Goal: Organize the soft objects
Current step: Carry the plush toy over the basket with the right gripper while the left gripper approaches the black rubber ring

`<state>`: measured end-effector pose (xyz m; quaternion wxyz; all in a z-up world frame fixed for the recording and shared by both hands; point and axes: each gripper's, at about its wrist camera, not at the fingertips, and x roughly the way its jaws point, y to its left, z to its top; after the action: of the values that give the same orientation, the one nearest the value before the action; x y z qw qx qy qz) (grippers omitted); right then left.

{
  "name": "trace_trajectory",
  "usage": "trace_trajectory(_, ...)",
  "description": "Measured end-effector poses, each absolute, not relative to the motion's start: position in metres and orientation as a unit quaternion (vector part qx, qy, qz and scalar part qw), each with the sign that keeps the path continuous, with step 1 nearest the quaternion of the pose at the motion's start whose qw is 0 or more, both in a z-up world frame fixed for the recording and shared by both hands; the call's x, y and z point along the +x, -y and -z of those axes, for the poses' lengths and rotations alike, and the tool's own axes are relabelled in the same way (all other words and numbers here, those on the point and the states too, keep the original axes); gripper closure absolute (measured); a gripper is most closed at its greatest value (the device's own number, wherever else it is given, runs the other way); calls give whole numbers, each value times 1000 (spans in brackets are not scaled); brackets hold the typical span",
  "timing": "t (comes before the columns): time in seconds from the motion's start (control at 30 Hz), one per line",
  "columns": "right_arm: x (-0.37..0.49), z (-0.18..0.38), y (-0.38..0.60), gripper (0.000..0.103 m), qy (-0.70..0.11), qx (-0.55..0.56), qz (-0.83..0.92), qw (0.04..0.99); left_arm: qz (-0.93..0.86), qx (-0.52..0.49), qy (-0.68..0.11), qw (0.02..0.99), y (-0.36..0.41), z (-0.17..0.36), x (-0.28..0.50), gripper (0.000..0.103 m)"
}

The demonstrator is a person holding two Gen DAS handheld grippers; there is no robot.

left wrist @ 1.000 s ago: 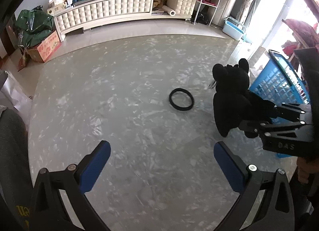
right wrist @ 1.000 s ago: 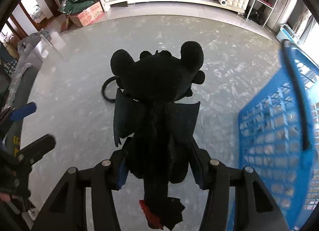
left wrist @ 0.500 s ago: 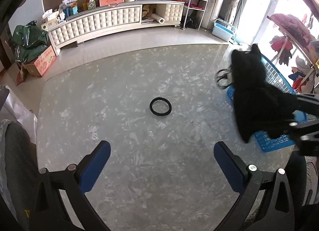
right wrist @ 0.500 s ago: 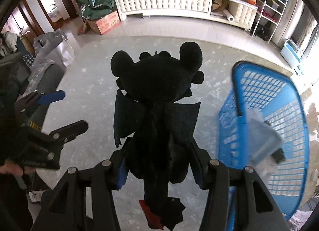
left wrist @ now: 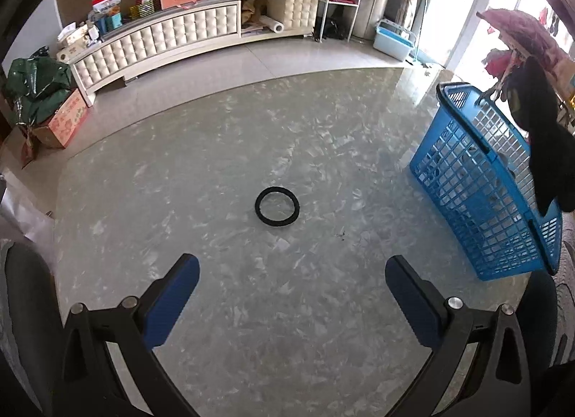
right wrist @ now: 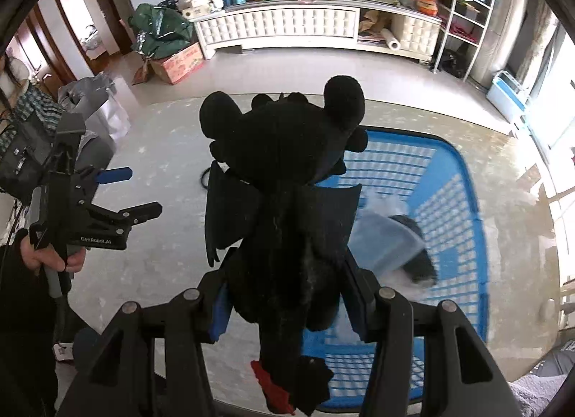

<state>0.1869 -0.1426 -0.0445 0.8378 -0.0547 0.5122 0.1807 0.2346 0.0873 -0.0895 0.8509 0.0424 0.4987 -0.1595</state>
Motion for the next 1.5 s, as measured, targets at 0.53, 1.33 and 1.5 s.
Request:
trace_trajectory(0.53,194,71,195,53,-545,-50,-125,828,184,79,-515,834,-71,120,280,0)
trace_trajectory(1.33,197,89,198,52,-568,-62,-118,812,171,115,-535,819,-61,174,340,0)
trace_trajectory(1.5,196,90,195,52,-567,-63,-120,813,170,117,-542,815,-65,179,346,10)
